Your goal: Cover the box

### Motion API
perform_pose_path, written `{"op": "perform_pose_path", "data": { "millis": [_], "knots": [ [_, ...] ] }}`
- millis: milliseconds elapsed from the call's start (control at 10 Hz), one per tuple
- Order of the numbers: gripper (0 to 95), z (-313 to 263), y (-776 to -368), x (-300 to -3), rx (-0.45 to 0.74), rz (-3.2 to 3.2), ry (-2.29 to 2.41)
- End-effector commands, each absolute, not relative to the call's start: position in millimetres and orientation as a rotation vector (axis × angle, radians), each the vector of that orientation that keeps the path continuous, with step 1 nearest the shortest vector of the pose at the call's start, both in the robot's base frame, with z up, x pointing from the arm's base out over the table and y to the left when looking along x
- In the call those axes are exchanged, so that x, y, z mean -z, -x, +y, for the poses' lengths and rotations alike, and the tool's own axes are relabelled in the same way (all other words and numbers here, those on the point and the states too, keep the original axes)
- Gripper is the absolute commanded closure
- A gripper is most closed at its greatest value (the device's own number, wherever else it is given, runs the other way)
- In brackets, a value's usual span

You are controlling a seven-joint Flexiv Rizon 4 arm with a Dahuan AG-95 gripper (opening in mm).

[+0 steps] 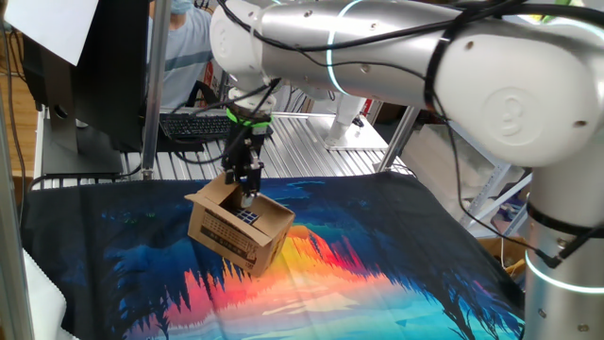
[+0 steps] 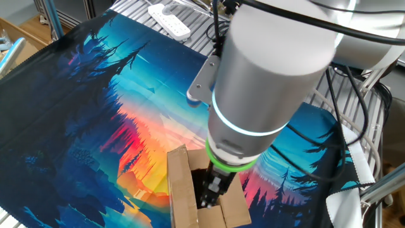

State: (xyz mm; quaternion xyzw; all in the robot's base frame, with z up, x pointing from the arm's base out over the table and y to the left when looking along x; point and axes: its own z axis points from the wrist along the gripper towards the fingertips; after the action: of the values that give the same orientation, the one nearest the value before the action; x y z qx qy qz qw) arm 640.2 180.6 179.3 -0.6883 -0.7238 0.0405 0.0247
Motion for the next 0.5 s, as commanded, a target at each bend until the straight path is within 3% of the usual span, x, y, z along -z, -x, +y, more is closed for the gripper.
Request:
{"op": "perform_pose_path", "data": {
  "millis": [100,500],
  "knots": [
    [19.0,178.5,-641.7,-177.9,-0.113,-1.73,2.518],
    [19.0,179.8,-645.3,-150.0,-0.081,-1.702,2.538]
  ]
}}
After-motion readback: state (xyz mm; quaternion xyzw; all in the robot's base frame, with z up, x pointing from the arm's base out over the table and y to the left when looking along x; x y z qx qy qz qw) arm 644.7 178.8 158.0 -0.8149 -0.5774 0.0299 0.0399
